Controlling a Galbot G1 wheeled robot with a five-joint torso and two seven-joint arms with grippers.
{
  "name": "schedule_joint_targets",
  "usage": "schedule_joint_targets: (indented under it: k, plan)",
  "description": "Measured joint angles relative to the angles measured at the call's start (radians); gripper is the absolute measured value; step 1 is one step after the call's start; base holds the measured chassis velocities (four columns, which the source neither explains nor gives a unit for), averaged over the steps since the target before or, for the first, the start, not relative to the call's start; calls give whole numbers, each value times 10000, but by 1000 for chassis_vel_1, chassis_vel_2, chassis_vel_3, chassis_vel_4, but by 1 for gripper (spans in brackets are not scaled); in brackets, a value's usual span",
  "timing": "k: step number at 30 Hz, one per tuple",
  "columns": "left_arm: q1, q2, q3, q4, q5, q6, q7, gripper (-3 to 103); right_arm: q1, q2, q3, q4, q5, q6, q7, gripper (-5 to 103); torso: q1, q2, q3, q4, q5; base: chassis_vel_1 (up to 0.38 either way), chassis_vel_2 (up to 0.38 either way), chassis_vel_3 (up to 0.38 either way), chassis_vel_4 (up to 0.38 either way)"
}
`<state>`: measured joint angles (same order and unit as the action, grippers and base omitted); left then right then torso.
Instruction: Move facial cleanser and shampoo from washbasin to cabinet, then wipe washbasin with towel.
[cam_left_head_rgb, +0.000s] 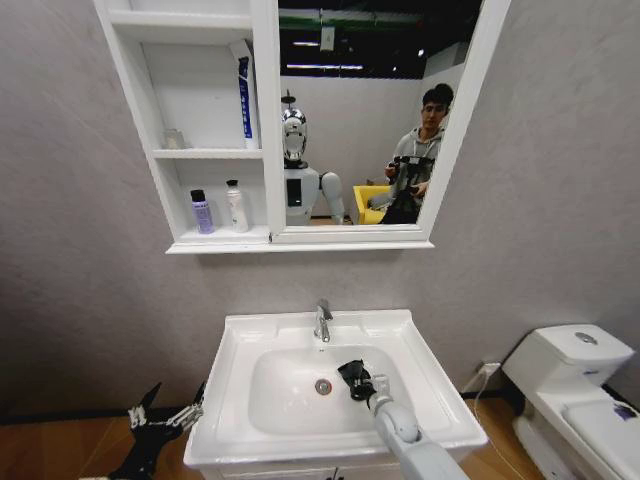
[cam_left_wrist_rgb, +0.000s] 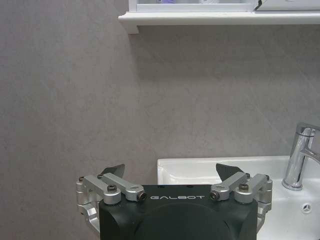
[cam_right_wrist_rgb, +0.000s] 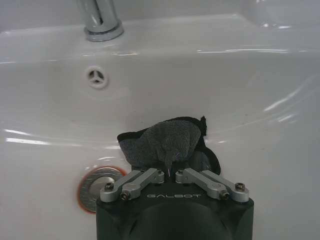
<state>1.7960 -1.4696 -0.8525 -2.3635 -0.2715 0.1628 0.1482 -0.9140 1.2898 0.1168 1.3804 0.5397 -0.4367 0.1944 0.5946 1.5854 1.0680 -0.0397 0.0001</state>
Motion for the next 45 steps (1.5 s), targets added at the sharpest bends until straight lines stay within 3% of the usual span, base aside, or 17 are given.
schedule_joint_targets:
  k: [8, 19, 21, 23, 24, 27, 30, 34, 38, 41, 45]
  plan:
    - [0, 0, 0, 0, 0, 1, 0, 100, 581, 1223, -860, -198, 1476, -529, 161, 5, 0, 0, -1, -2, -3, 0, 0, 0, 0]
    - [0, 0, 0, 0, 0, 0, 0, 100, 451, 1416, -1020, -80, 2583, -542, -284, 5, 0, 0, 0, -3, -1, 0, 0, 0, 0]
    - [0, 0, 0, 0, 0, 0, 0, 100, 378, 1325, -918, -103, 2504, -627, -113, 5, 0, 0, -1, -3, 0, 0, 0, 0, 0]
    - [0, 0, 0, 0, 0, 0, 0, 100, 215, 1133, -614, -103, 1626, -659, 311, 5, 0, 0, -1, -3, 1, 0, 0, 0, 0]
    - [0, 0, 0, 0, 0, 0, 0, 100, 215, 1133, -614, -103, 1626, -659, 311, 5, 0, 0, -1, -3, 1, 0, 0, 0, 0]
    - [0, 1, 0, 0, 0, 0, 0, 100, 22, 841, -42, 15, 188, -174, 814, 5, 0, 0, 0, -7, 0, 0, 0, 0, 0]
    - [0, 0, -1, 0, 0, 1, 0, 100, -101, 641, 271, 188, -546, 183, 951, 5, 1, 0, -1, -5, 0, 0, 0, 0, 0]
    - [0, 0, 0, 0, 0, 0, 0, 100, -196, 529, 381, 303, -616, 264, 1108, 5, 0, 0, -1, -6, -1, 0, 0, 0, 0]
    - [0, 0, 0, 0, 0, 0, 0, 100, -290, 653, 157, 365, -18, 41, 1114, 5, 0, 0, -1, -6, -2, 0, 0, 0, 0]
    - [0, 0, 0, 0, 0, 0, 0, 100, -245, 1046, -371, 357, 1111, -334, 1305, 5, 0, 1, -1, -1, -2, 0, 0, 0, 0]
    - [0, 0, 0, 0, 0, 0, 0, 100, -125, 1446, -900, 367, 1829, -431, 1412, 5, 0, 0, -1, -2, -3, 0, 0, 0, 0]
